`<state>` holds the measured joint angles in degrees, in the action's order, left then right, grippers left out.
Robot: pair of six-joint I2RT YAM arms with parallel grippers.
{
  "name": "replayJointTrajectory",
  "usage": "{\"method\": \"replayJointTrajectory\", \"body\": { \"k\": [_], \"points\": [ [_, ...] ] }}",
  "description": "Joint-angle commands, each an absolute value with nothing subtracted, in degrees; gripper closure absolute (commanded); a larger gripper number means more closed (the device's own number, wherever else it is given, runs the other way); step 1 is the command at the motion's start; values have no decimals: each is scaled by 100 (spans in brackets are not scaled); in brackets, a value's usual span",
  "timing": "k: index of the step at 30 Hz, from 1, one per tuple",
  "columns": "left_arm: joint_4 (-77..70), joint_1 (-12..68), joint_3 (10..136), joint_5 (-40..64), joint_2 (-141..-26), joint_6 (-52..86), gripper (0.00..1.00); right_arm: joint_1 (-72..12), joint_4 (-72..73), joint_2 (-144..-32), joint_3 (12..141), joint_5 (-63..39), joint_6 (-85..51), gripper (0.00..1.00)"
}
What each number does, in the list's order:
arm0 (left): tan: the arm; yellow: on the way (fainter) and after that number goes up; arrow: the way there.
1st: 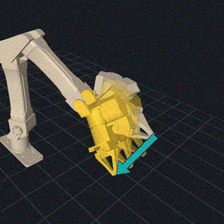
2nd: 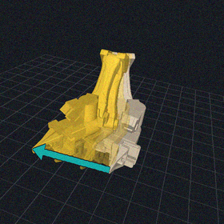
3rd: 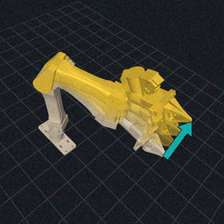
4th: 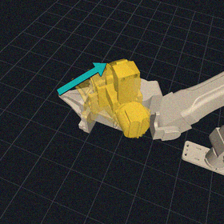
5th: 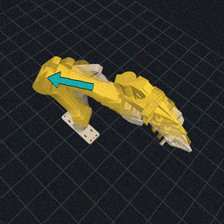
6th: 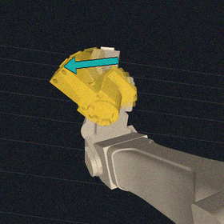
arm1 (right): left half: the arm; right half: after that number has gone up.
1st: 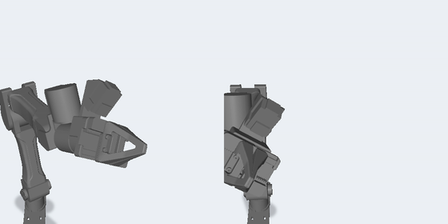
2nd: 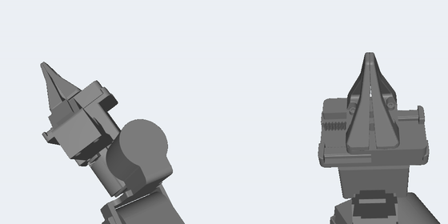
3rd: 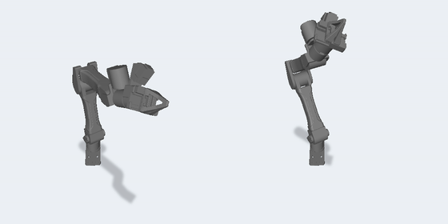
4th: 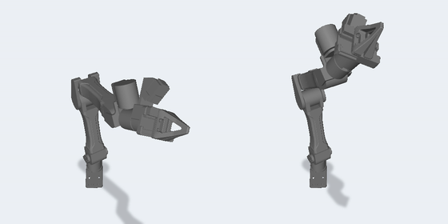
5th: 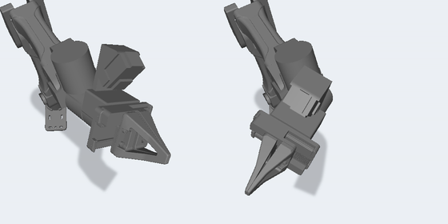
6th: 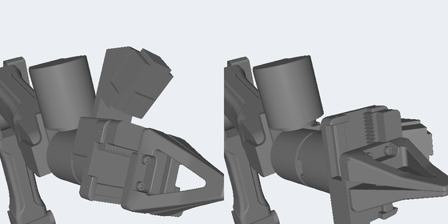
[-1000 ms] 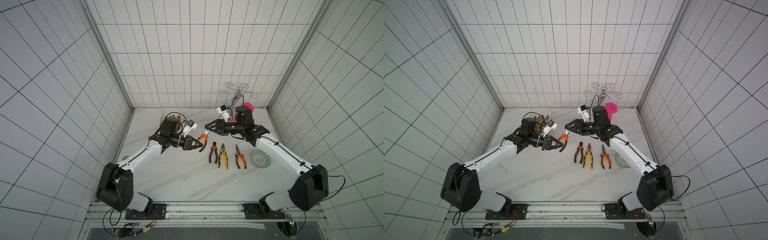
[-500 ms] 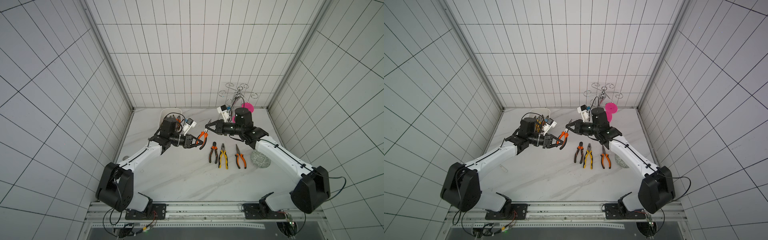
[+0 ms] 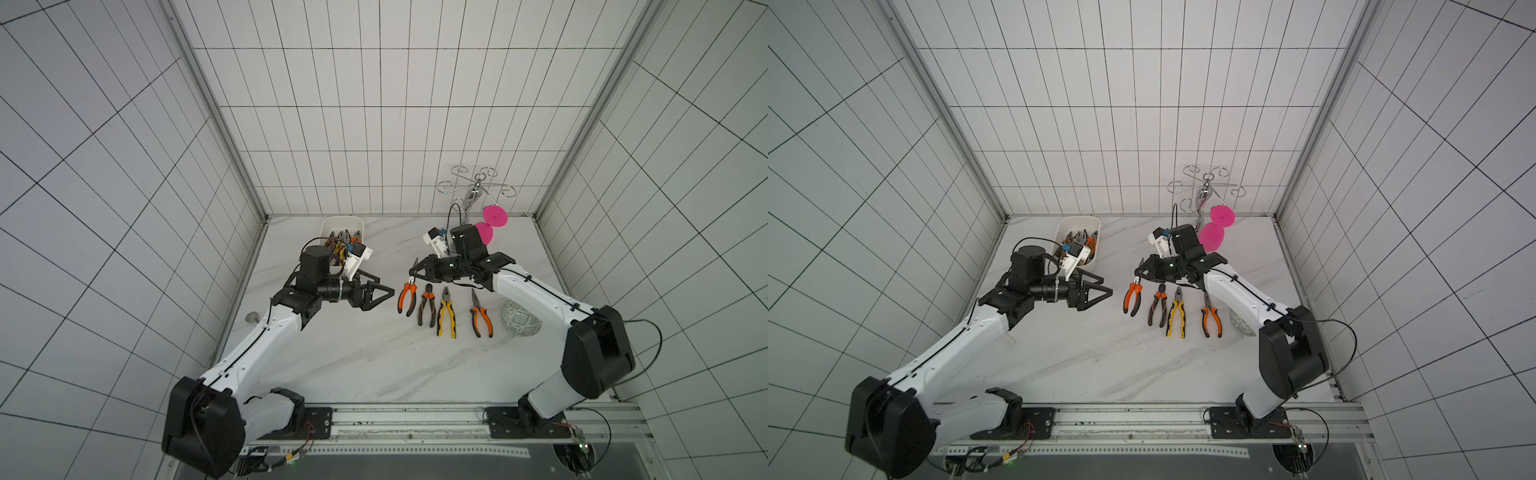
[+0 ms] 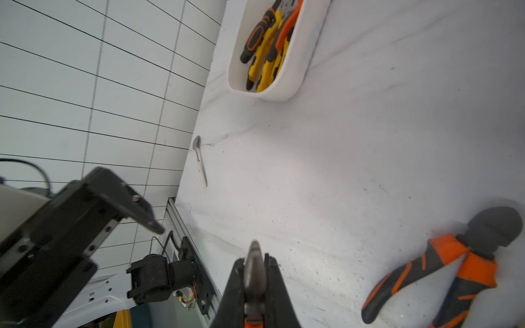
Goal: Take the pliers out of the storage box
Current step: Pick up the pliers from the storage box, then place the pliers at the center of the board.
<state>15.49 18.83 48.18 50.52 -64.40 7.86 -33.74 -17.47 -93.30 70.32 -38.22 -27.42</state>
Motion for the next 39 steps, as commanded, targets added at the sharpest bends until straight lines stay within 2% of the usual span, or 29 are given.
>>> {"method": "replayJointTrajectory", "body": {
  "k": [1,6,11,25,28,36,39],
  "points": [
    [2025,1905,4594,4147,-5932,75,1,-3333,-2065,-9650,7506,-3702,-2047,100],
    [2172,1935,4310,3571,-5229,-341,1,-3340,-1727,-10196,7512,-3628,-2055,100],
    [2357,1938,4153,3577,-4907,-727,1,-3319,-1503,-10738,7563,-3582,-2122,100],
    [2353,1951,4225,3610,-5092,-703,1,-3206,-651,-11437,7361,-3617,-2927,100],
    [2330,1947,4245,3625,-5157,-665,1,-3173,-646,-11494,7324,-3571,-2934,95],
    [2049,1942,4258,3360,-5254,-254,1,-3118,-705,-11424,7158,-3303,-3063,73],
    [1921,1934,4261,3191,-5326,-94,1,-3111,-771,-11240,7095,-3124,-3071,68]
  ]
}}
